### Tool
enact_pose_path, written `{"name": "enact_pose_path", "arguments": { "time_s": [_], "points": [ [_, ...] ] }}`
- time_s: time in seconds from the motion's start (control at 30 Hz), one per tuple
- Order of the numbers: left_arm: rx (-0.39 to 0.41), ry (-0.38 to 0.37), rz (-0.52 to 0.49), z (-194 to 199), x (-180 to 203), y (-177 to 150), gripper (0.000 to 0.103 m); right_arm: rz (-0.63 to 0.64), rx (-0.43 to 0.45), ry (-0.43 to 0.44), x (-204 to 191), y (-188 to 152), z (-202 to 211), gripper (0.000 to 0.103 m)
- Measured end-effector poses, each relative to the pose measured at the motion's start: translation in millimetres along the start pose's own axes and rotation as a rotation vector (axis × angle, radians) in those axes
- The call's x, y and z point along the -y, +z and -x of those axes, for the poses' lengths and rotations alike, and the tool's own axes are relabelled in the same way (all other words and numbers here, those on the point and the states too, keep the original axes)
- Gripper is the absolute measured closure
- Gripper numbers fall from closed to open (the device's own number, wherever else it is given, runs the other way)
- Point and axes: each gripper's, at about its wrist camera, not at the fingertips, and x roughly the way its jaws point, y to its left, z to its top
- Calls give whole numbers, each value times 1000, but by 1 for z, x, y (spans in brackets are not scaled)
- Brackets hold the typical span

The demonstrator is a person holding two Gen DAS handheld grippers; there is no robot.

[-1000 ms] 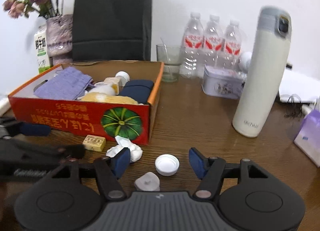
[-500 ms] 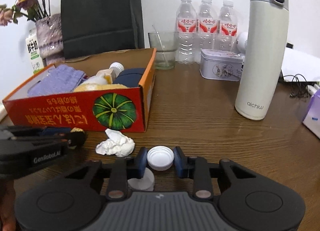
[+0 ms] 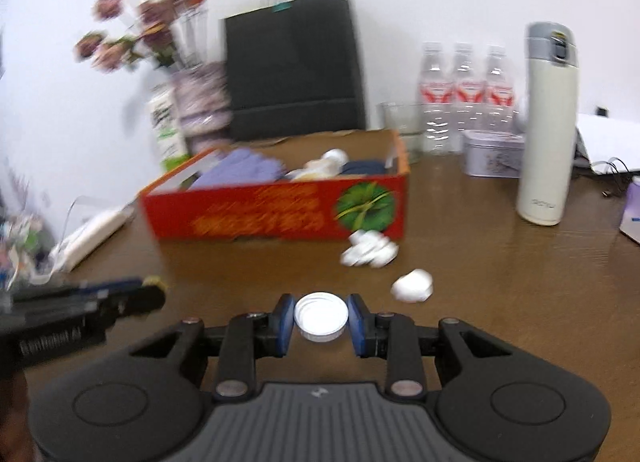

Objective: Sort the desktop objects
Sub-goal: 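Grasp the beige block with the left tool while the right tool grasps a white cap, then drop the beige block into the box with the left tool while the right tool drops the cap there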

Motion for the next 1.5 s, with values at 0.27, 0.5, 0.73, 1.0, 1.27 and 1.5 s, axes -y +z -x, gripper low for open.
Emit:
{"name": "enact_pose_path", "arguments": {
  "time_s": [0.27, 0.5, 0.73, 1.0, 1.27, 1.5],
  "points": [
    [-9, 54, -67, 23, 12, -8, 82, 90, 8, 14, -37, -25, 30, 75],
    [-32, 115, -85, 37, 24, -20, 82, 163, 22, -83, -34, -41, 51, 75],
    [-28, 165, -90, 51, 35, -20, 82, 133, 38, -55, -17, -47, 72, 75],
    [-37, 180, -134, 53, 57, -31, 82, 119, 47, -34, -9, -56, 86, 75],
    [0, 172, -98, 49, 43, -10, 82, 111, 56, -24, -6, -41, 83, 75],
    [53, 125, -78, 16, 14, 70, 82, 98, 85, 63, -4, 21, 59, 75]
  ]
}}
